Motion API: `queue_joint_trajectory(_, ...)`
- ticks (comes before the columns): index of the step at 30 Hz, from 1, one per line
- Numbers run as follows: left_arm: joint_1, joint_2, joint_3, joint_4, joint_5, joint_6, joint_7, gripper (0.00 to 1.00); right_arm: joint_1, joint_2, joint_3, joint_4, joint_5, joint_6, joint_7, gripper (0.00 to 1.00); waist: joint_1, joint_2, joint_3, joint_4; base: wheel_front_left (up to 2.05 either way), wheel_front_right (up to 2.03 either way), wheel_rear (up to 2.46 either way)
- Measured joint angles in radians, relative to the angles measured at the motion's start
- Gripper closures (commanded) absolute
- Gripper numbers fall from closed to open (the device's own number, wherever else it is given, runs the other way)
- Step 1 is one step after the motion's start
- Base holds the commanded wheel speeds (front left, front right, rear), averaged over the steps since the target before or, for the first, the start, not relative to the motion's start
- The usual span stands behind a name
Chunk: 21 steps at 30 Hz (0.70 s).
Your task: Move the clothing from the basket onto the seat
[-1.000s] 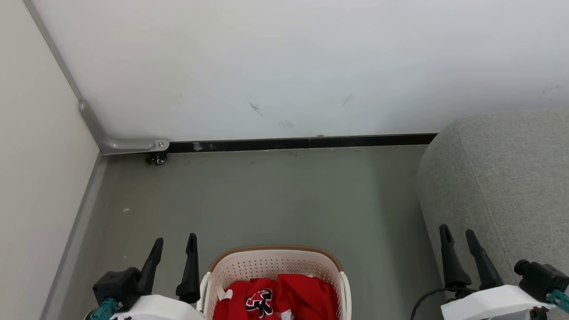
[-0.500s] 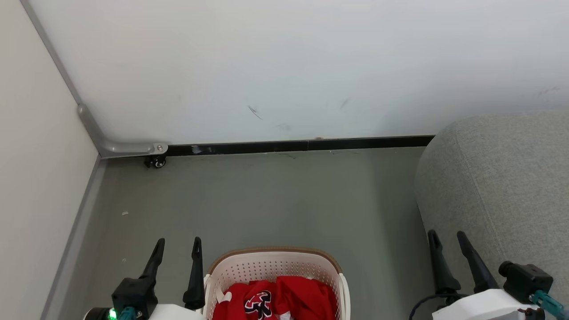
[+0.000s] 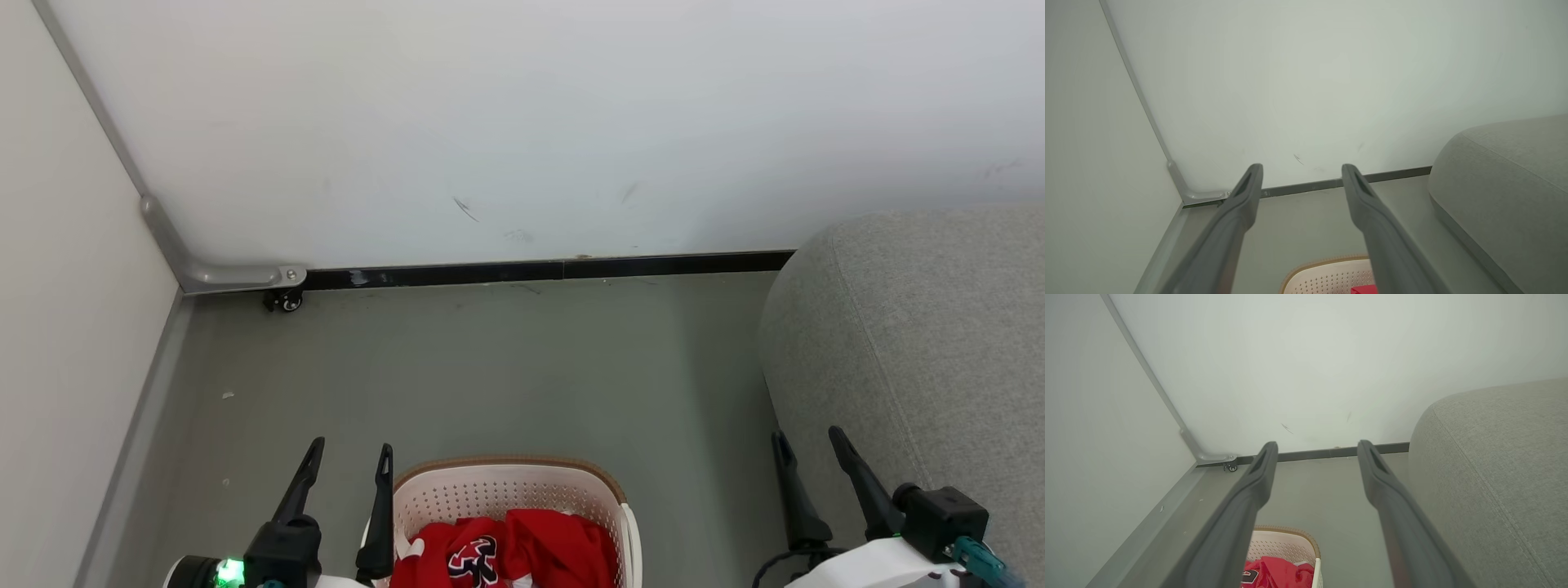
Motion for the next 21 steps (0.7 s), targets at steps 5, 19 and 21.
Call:
queue_joint_trajectory(5, 0.000, -0.007, 0.002, 0.004, 0.013, 0.000, -0.005, 0.00, 0.000, 0.000, 0.004, 0.003, -0.007, 0.000, 0.000, 0.00, -0.0001, 0.0000, 0.000, 0.000, 0.00, 0.00, 0.00)
queue_joint_trajectory(19, 0.000, -0.011, 0.024, 0.028, 0.003, 0.007, -0.007, 0.00, -0.003, 0.000, 0.001, 0.024, -0.007, 0.000, -0.009, 0.00, -0.0002, 0.0000, 0.003, -0.001, 0.00, 0.00, 0.00)
queue_joint_trajectory(21, 0.000, -0.011, 0.024, 0.029, 0.004, 0.007, -0.007, 0.00, -0.004, 0.000, 0.001, 0.026, -0.006, 0.000, -0.009, 0.00, -0.0001, 0.0000, 0.004, -0.001, 0.00, 0.00, 0.00)
